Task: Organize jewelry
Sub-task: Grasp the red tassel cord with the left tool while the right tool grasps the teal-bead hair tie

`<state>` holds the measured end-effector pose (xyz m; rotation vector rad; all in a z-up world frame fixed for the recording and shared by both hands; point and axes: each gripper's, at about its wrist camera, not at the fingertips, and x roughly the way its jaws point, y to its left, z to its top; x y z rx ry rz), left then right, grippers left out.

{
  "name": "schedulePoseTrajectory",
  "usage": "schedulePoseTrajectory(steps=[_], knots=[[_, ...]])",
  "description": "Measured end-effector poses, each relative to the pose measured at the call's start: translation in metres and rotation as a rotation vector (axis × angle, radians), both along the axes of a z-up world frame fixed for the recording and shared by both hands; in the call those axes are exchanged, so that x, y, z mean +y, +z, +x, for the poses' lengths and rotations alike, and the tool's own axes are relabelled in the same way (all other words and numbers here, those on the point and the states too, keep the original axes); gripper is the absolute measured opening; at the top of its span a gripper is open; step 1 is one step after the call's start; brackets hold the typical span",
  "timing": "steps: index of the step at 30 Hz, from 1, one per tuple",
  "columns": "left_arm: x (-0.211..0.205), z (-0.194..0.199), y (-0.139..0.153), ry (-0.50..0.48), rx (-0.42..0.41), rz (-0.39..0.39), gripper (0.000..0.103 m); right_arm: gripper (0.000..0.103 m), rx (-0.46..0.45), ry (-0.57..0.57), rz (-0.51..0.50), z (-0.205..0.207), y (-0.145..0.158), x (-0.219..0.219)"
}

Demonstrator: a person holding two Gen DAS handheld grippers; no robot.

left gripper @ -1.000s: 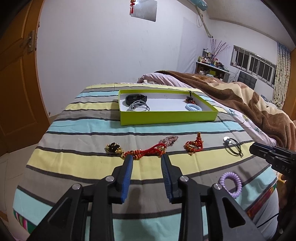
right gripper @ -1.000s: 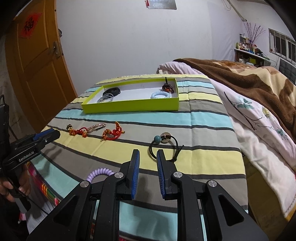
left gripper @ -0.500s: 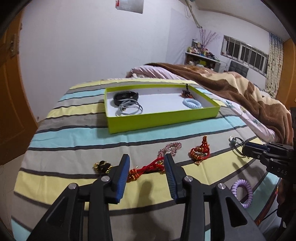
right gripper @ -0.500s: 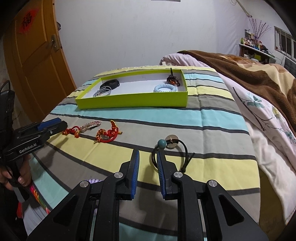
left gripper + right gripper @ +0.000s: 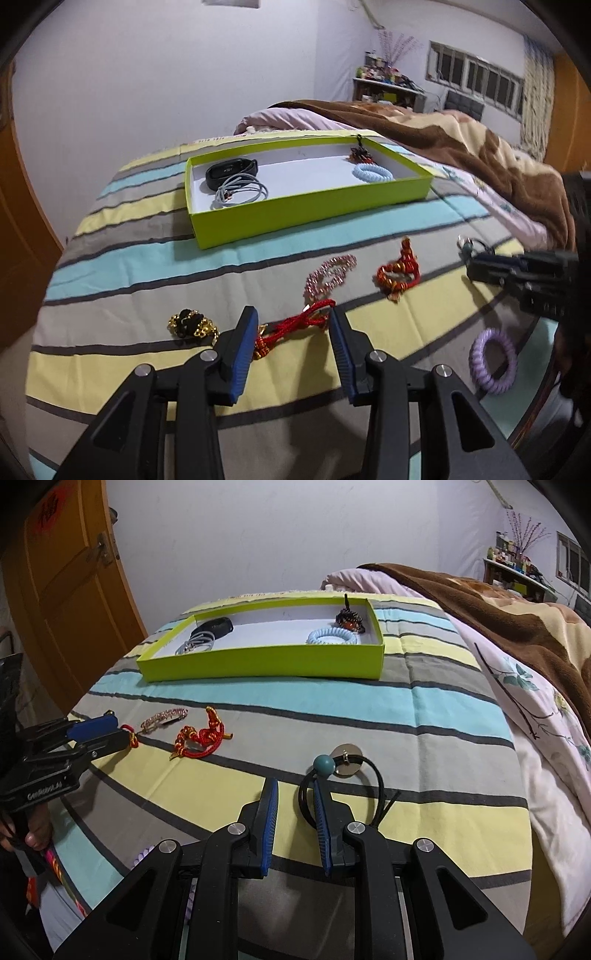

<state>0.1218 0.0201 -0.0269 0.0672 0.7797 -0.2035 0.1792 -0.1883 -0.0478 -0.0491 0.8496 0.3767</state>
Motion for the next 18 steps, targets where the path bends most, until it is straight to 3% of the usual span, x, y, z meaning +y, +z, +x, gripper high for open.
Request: schedulePoseTrajectory(steps=[8, 9, 13, 18], knots=[[-0.007, 0.01, -0.004, -0.023, 0.026, 0.108, 0.04, 0.02, 0.006, 0.004, -0.026, 0.002, 0.0, 0.003], [-0.007, 0.01, -0.005, -0.021, 0.027, 0.112, 0.038, 0.02, 0.006, 0.002, -0.029, 0.002, 0.0, 0.002], [-0.005, 0.009, -0.005, 0.019, 0.017, 0.139, 0.012, 0.009, 0.002, -0.019, -0.042, 0.002, 0.0, 0.001], [0.0, -0.001, -0.003, 0.048, 0.011, 0.106, 0.008, 0.002, 0.007, -0.035, -0.01, 0.0, 0.001, -0.007]])
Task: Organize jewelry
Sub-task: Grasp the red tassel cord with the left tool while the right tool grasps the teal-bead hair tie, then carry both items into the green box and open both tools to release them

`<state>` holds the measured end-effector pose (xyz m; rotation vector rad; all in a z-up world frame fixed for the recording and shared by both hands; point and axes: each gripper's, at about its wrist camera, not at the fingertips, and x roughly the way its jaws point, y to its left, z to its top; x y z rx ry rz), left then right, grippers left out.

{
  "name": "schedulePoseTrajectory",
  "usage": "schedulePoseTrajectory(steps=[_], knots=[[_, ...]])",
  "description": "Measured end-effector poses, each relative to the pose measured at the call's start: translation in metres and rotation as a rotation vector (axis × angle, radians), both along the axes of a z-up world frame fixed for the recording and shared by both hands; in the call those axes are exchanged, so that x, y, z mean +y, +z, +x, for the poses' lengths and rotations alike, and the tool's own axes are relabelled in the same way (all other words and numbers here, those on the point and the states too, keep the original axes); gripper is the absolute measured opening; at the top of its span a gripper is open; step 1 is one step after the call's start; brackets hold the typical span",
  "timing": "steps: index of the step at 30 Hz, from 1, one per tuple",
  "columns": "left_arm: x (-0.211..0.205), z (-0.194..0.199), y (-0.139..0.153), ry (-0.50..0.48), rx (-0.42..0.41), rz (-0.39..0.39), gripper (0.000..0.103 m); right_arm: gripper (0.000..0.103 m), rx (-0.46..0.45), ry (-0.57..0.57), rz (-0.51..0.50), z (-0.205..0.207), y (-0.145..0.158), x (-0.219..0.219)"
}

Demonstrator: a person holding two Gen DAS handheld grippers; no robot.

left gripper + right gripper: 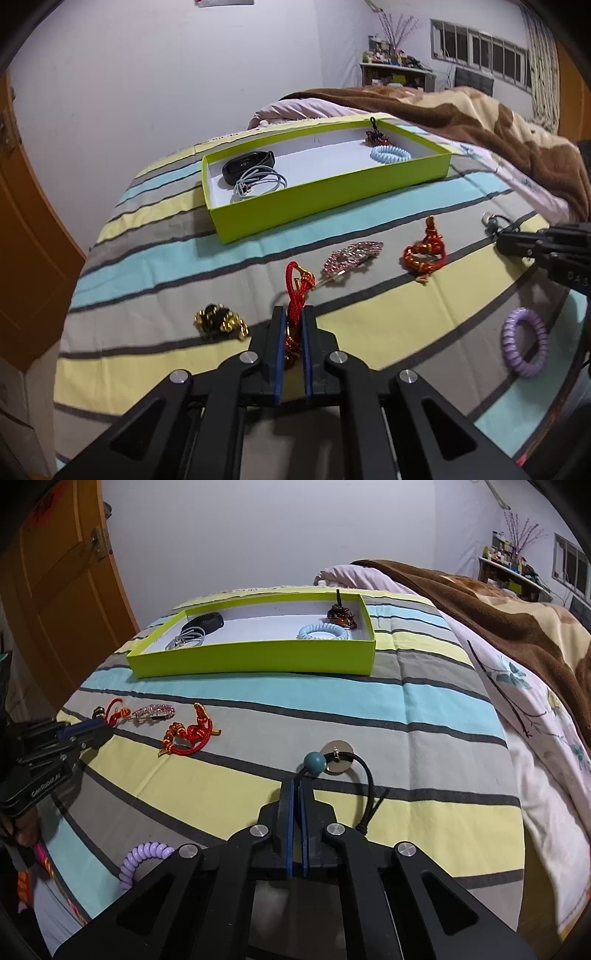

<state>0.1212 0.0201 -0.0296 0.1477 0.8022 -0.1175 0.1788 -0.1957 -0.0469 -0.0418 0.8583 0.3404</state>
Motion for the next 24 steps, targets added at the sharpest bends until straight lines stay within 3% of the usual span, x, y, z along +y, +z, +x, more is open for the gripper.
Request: schedulePoseTrajectory(steps=[11, 24], knots=[[0.0, -0.036, 0.02, 0.051, -0.087, -0.168, 0.008, 0.001, -0.082, -0.009, 0.088, -0.02, 0.024, -0.012], [-0.001, -0.04, 0.043, 0.078, -0.143, -0.216, 0.008, 0.002, -0.149, 0.016, 0.12, -0.035, 0.051, -0.009]])
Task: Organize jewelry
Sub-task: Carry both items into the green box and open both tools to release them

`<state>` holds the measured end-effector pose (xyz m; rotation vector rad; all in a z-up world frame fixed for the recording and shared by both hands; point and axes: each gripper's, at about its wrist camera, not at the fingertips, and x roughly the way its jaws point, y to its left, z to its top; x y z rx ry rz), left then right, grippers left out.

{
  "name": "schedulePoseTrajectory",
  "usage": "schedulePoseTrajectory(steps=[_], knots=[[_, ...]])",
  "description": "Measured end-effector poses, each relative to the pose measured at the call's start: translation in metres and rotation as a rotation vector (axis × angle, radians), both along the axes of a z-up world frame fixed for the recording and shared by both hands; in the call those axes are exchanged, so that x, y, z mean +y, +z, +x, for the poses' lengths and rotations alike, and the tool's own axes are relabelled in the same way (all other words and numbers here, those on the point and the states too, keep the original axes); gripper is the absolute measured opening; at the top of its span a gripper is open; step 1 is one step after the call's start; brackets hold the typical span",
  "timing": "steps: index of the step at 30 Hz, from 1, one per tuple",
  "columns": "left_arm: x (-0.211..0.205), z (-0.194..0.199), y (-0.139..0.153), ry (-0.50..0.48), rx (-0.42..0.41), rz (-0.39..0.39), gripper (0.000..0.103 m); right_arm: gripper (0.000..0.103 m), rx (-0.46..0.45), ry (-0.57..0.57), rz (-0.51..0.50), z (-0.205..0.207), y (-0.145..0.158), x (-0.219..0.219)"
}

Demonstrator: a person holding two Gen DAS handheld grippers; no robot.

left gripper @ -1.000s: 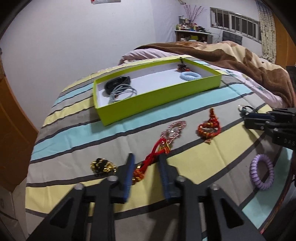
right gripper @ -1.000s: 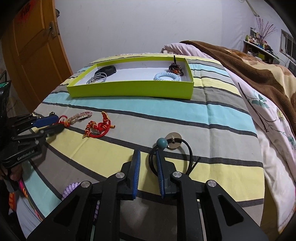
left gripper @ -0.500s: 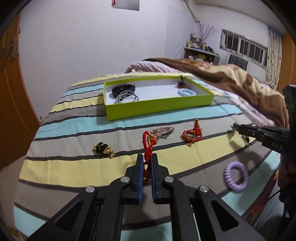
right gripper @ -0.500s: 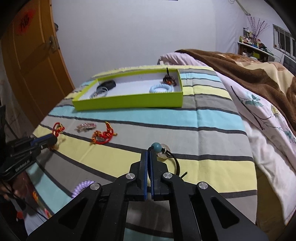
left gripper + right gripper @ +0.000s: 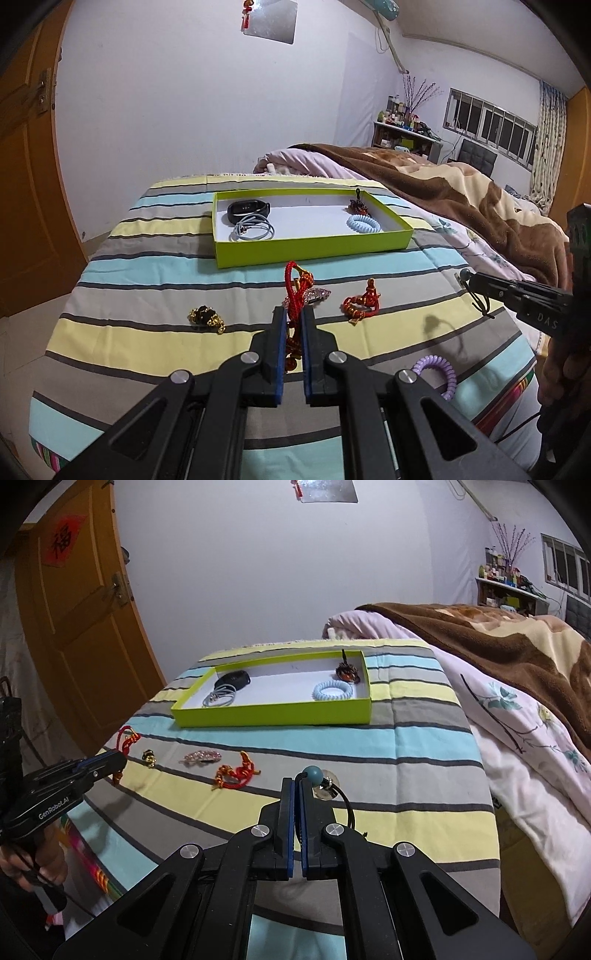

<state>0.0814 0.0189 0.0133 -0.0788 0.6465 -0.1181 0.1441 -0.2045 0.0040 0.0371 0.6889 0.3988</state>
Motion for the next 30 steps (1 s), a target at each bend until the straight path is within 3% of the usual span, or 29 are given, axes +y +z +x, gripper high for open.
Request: schedulePoseTrajectory(steps=[30], knots=[[-0.005, 0.026, 0.016, 0.0, -0.017, -0.009, 0.008, 0.002, -0.057, 0.036, -0.022, 0.019, 0.018, 0.014]])
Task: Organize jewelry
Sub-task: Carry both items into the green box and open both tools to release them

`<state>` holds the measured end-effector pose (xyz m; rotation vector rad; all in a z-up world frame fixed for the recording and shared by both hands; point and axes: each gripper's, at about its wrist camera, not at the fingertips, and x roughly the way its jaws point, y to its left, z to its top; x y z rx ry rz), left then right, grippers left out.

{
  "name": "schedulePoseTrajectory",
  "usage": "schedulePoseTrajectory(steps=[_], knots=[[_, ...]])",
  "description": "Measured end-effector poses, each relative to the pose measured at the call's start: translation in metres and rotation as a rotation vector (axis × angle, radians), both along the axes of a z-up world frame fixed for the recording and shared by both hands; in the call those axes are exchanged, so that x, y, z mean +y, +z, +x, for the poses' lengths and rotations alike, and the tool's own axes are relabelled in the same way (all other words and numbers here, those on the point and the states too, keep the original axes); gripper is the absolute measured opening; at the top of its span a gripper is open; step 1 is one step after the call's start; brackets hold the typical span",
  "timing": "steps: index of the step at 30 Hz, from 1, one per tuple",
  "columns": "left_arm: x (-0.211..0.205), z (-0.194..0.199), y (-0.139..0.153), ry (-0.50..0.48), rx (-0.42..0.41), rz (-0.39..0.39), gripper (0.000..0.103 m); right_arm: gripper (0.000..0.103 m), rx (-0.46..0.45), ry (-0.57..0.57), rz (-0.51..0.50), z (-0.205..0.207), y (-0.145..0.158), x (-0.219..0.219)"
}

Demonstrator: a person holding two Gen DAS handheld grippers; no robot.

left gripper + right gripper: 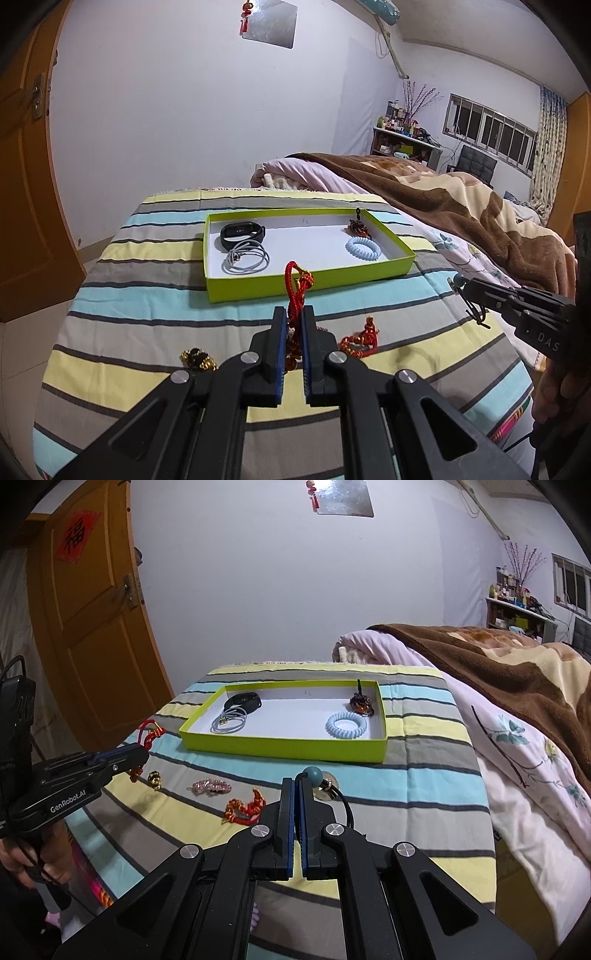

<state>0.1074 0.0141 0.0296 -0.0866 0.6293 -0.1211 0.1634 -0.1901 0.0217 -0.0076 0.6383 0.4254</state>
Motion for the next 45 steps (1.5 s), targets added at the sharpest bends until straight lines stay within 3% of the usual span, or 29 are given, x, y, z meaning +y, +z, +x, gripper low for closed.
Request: schedulePoseTrajectory(steps=[26, 36, 45], knots=[[0.022, 0.074, 0.002, 0.048, -0.011, 0.047, 0.008, 0.002, -0.04, 0.008, -0.038, 0.078, 0.009, 0.017], [0.033, 0.109, -0.016, 0.067, 0.022, 0.053, 0.008, 0.002, -0.005, -0.002, -0.082, 0.124, -0.01, 0.021], [0.036, 0.126, -0.041, 0.062, 0.083, 0.045, 0.008, 0.002, 0.082, -0.014, -0.101, 0.151, -0.041, 0.018]])
